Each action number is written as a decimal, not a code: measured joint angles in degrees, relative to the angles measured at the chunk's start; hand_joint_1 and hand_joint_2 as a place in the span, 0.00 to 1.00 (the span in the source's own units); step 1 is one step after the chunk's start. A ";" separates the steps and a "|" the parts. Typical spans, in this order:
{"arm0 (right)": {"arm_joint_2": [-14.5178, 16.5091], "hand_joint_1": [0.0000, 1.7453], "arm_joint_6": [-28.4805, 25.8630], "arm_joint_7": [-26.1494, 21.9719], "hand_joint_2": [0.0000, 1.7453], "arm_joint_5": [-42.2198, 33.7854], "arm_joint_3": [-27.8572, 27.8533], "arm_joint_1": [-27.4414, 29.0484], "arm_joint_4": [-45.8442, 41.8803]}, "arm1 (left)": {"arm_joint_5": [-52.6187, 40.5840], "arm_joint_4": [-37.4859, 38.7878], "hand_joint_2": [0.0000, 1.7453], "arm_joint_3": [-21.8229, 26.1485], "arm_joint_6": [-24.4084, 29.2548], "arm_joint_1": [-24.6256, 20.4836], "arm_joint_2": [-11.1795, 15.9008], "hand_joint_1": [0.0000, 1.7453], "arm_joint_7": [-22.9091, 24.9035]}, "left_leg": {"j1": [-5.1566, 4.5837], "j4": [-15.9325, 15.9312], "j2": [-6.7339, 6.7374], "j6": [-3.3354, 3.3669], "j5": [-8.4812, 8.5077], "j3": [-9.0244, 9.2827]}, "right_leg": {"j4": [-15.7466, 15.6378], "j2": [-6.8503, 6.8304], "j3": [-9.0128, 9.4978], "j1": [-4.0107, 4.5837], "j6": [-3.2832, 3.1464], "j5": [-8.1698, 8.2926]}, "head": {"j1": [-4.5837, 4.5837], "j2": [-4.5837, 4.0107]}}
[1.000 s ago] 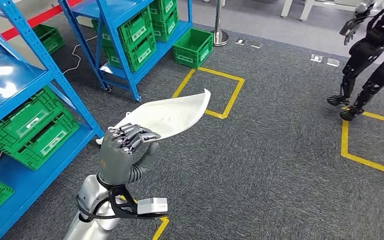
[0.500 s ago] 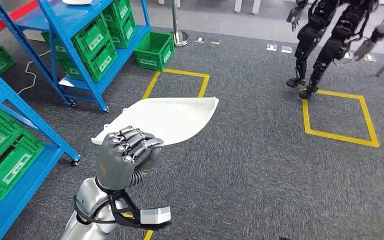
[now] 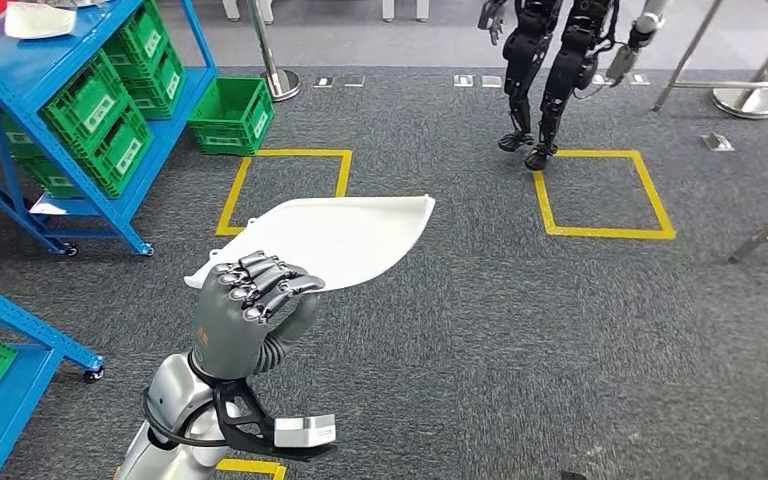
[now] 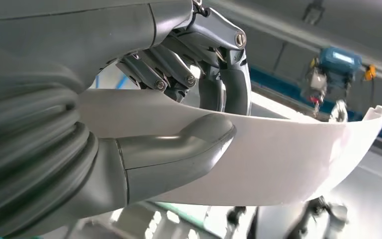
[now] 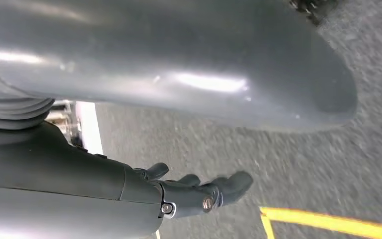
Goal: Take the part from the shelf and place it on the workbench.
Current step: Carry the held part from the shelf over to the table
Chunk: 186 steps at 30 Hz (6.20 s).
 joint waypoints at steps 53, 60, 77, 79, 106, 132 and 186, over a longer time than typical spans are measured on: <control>-0.63 0.00 -1.39 0.38 0.00 2.38 -0.34 1.74 0.04 | 12.35 6.91 1.00 -1.57 -2.20 1.62 -1.43 1.00 -8.48 | 0.26 13.09 6.97 -2.09 -8.20 -5.12 | 0.17 -6.05 1.06 0.59 -1.36 -1.29 | -0.34 0.01; -0.05 0.00 -2.05 0.37 0.00 0.51 -0.55 1.62 0.04 | 17.71 7.15 1.00 -2.55 -3.82 1.45 -0.39 1.00 -8.61 | 0.03 0.76 2.02 -0.66 -0.19 -0.05 | 0.12 -0.49 0.70 0.47 -0.43 -0.48 | -0.36 0.01; -0.92 0.00 -2.25 0.50 0.00 -2.01 -2.59 0.73 -0.01 | 18.25 7.03 1.00 -4.02 1.67 -1.58 0.74 1.00 -8.65 | -0.70 0.80 13.65 -0.28 -0.12 -0.34 | 0.93 -11.06 1.84 0.98 0.04 -2.67 | -0.11 0.01; -1.21 0.00 -2.18 0.39 0.00 -1.73 -2.80 0.69 -0.02 | 18.17 7.06 1.00 -3.90 2.57 -2.10 0.68 1.00 -8.63 | -0.43 1.13 12.87 -1.02 -0.64 -0.21 | 0.69 -9.74 1.79 0.92 -0.69 -2.40 | -0.12 0.01; -2.51 0.00 -3.18 0.68 0.00 -0.24 -3.12 0.56 -0.03 | 13.71 5.65 1.00 -0.19 -0.03 0.49 -3.11 1.00 -8.60 | -0.47 0.51 12.27 0.38 0.58 -0.90 | 0.31 -11.44 3.08 1.10 1.01 -3.17 | 0.20 0.01; -2.07 0.00 -2.14 0.61 0.00 -0.54 -3.40 0.78 -0.03 | 13.12 6.05 1.00 2.34 -5.33 0.93 -3.86 1.00 -8.56 | 0.06 -0.59 6.55 1.56 1.89 -1.06 | 13.35 -6.54 -4.15 0.94 1.52 -7.13 | 0.10 0.01; -1.22 0.00 -2.05 -1.18 0.00 0.55 -3.44 0.77 0.02 | 13.30 4.66 1.00 2.84 -6.29 0.57 -3.36 1.00 -8.43 | -0.65 0.56 5.96 0.20 5.53 -6.11 | -0.80 -6.41 7.23 1.31 -0.85 -6.12 | -0.69 0.01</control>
